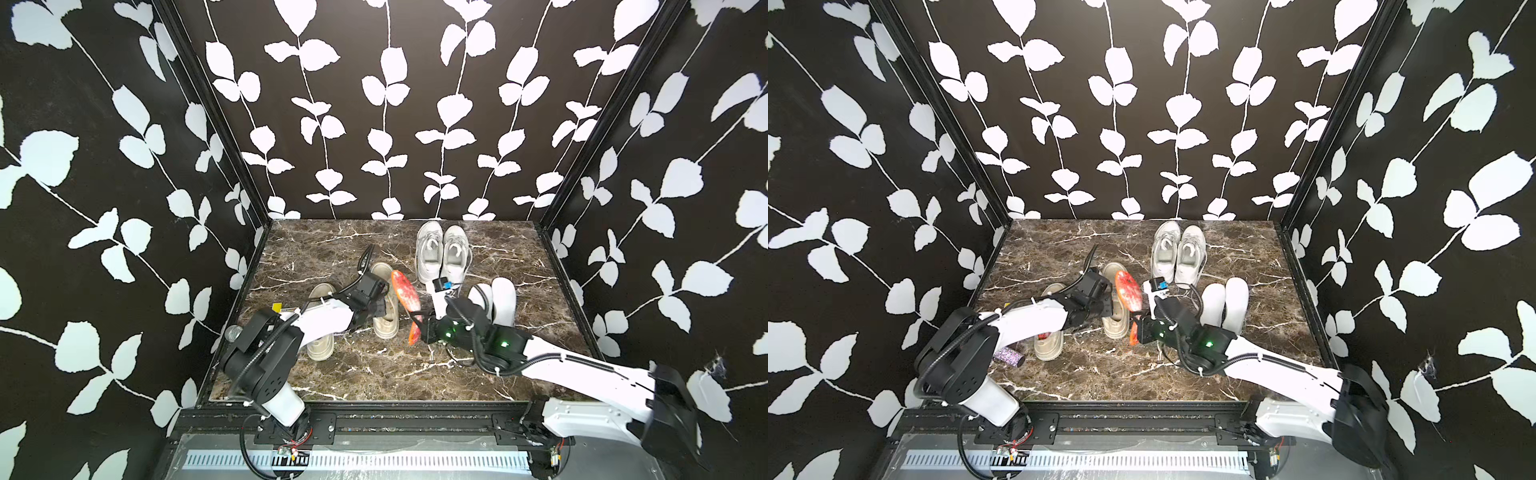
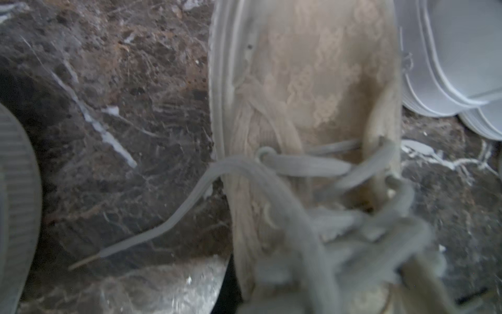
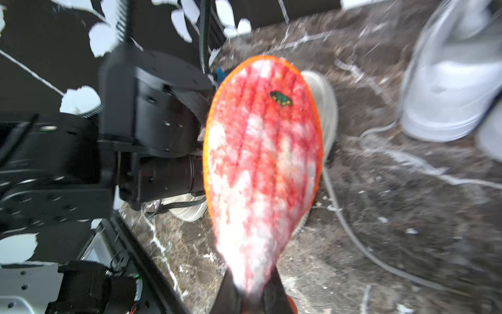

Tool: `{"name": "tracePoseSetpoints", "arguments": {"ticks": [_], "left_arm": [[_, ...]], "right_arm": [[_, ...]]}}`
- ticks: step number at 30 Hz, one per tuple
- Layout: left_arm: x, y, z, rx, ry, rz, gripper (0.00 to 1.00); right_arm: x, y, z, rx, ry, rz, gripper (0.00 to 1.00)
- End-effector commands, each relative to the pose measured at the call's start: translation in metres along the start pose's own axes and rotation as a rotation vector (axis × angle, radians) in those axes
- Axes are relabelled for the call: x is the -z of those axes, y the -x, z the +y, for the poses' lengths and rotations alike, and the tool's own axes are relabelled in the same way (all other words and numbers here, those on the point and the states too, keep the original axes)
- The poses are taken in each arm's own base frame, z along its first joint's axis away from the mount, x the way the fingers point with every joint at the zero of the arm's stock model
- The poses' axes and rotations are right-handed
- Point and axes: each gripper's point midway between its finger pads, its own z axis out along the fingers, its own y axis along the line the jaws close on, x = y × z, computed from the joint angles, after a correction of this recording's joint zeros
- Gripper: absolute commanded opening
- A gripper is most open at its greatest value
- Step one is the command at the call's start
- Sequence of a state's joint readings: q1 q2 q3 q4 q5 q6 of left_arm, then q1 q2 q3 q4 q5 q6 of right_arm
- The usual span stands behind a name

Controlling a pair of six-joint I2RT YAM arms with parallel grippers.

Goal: Remove the insole from the shoe
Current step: Remove the insole from the shoe, then place the insole at the center of the board.

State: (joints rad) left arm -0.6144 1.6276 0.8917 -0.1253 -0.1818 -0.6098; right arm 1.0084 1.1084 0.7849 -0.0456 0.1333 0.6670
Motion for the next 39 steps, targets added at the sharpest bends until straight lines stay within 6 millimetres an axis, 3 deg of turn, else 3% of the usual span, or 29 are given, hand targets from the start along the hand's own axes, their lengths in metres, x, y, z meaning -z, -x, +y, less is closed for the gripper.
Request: {"name": "tracePoseSetpoints", "arguments": {"ticks": [1, 7, 13, 16, 20, 23, 27, 33, 35, 39], "left_arm": [[-0.002, 0.047, -0.005, 0.014, -0.025, -0.071, 0.00], [-0.019, 0.106, -0.030, -0.013, -0.064, -0.103, 0.00], [-0.046, 0.154, -0.039, -0.019, -0.081, -0.112, 0.00], [-0.061, 0.169, -0.046, -0.042, -0.095, -0.102, 0.00], [-0.081, 0.180, -0.054, -0.048, -0.124, -0.079, 0.00], [-0.092, 0.182, -0.055, -0.044, -0.127, -0.064, 0.00], [-0.102, 0.182, -0.057, -0.021, -0.146, -0.049, 0.00], [-0.105, 0.187, -0.061, -0.018, -0.156, -0.051, 0.00], [-0.107, 0.188, -0.063, -0.018, -0.162, -0.048, 0.05], [-0.108, 0.186, -0.064, 0.017, -0.165, -0.032, 0.16]], "right_arm": [[0.015, -0.003, -0.037, 0.064, -0.180, -0.018, 0.00], [0.022, -0.019, -0.072, 0.044, -0.316, 0.045, 0.00], [0.009, -0.048, -0.083, 0.036, -0.357, 0.159, 0.00], [-0.002, -0.067, -0.092, 0.017, -0.388, 0.222, 0.00], [-0.017, -0.087, -0.102, -0.014, -0.441, 0.294, 0.00], [-0.022, -0.099, -0.124, -0.050, -0.548, 0.341, 0.00], [-0.035, -0.107, -0.148, -0.106, -0.625, 0.387, 0.00], [-0.034, -0.109, -0.164, -0.089, -0.717, 0.413, 0.00], [-0.034, -0.112, -0.167, -0.100, -0.721, 0.429, 0.00], [-0.035, -0.111, -0.167, -0.106, -0.713, 0.431, 0.15]]}}
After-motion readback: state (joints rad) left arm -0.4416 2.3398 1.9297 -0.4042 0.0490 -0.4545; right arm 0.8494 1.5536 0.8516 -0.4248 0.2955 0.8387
